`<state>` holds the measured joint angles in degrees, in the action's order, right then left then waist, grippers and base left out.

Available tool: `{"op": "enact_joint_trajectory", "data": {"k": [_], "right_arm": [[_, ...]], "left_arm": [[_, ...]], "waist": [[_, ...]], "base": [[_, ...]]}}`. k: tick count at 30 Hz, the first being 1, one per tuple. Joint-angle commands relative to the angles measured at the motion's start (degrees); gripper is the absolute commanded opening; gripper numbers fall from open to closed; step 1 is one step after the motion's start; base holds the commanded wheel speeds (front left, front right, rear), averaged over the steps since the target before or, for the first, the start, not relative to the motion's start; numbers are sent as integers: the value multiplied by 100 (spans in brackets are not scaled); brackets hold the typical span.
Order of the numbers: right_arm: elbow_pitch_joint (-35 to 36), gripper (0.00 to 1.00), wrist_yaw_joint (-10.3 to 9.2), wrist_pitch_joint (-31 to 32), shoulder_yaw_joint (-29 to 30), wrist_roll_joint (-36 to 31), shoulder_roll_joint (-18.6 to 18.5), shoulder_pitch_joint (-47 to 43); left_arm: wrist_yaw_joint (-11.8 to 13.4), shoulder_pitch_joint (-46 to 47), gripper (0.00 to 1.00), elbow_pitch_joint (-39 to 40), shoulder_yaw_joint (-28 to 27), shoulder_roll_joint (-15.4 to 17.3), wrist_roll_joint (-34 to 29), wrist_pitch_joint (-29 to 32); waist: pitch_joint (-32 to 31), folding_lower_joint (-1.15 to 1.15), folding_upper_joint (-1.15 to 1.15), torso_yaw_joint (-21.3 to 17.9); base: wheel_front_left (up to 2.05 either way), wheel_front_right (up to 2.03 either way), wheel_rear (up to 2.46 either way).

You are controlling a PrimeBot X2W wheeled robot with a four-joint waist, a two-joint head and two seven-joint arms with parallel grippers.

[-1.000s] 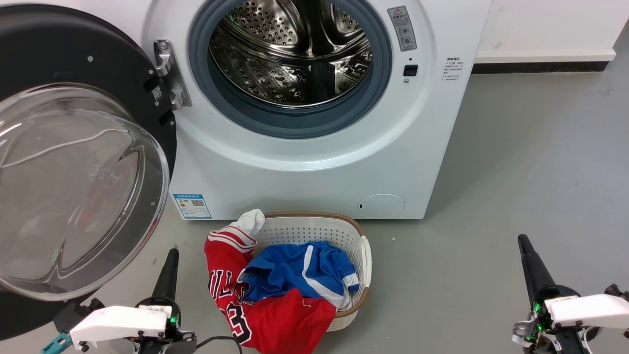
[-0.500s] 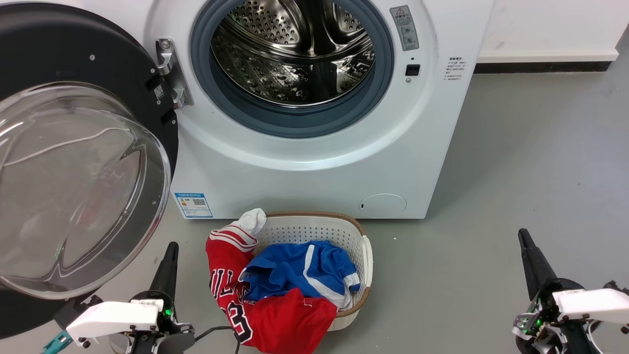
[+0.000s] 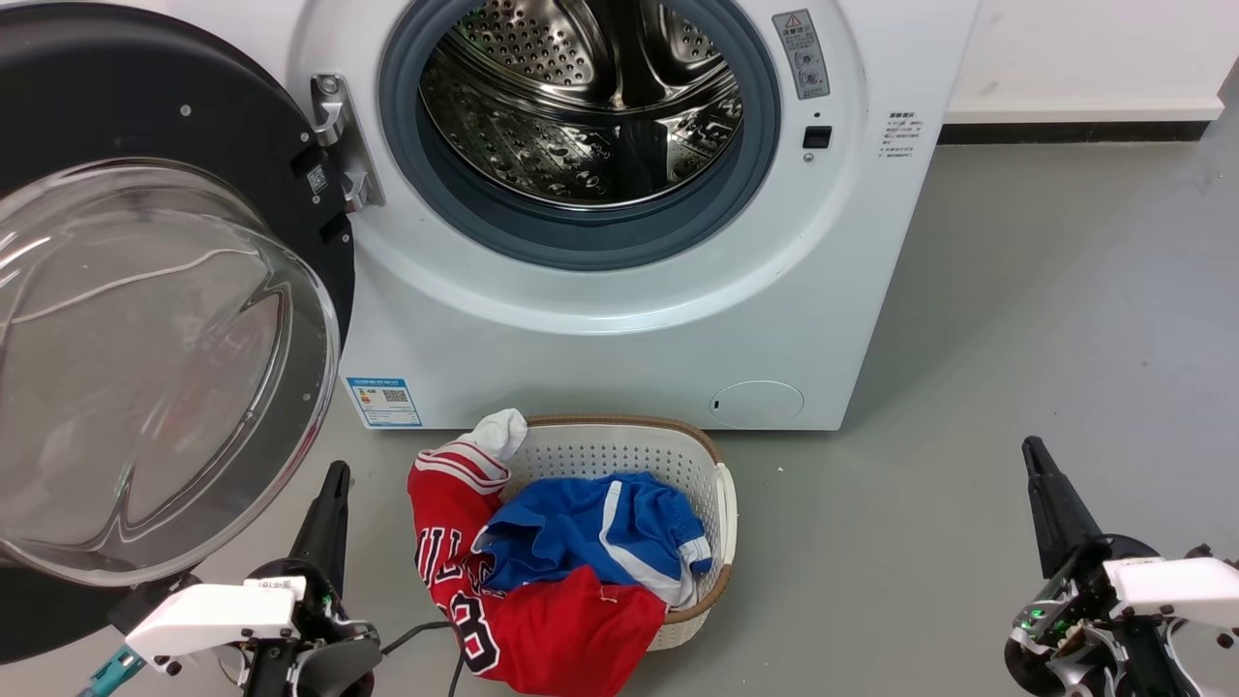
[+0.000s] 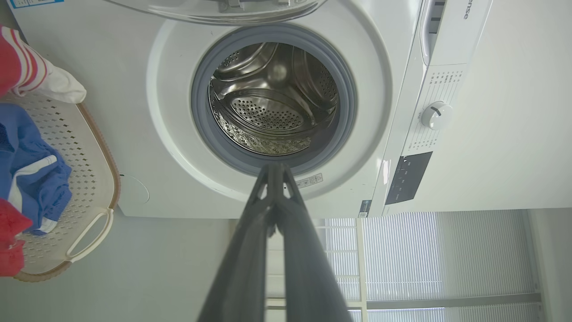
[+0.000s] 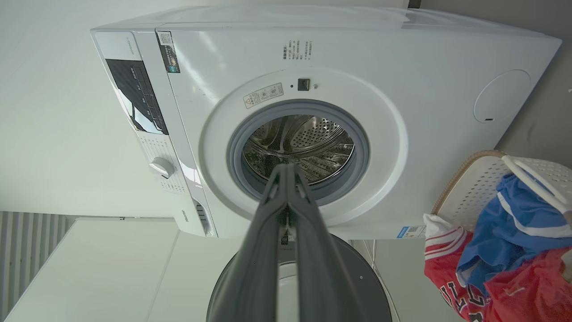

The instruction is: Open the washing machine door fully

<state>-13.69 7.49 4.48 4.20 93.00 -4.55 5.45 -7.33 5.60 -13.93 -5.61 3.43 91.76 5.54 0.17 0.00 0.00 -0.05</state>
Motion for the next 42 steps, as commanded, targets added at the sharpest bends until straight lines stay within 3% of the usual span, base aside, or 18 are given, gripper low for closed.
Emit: {"op": "enact_joint_trajectory", "data": {"k": [1,42], "right_arm": [[-33,0,0,36,18,104,14,87],[-39,0,0,114,106,36,74,103]], "left_arm": [[-28,89,0,-17,-11,13,113,40],[-26,89,0,-20,-57,-19,91,82]], "waist": [[1,0,0,2],[1,0,0,5]], "base": [[0,0,0],[0,0,0]]}}
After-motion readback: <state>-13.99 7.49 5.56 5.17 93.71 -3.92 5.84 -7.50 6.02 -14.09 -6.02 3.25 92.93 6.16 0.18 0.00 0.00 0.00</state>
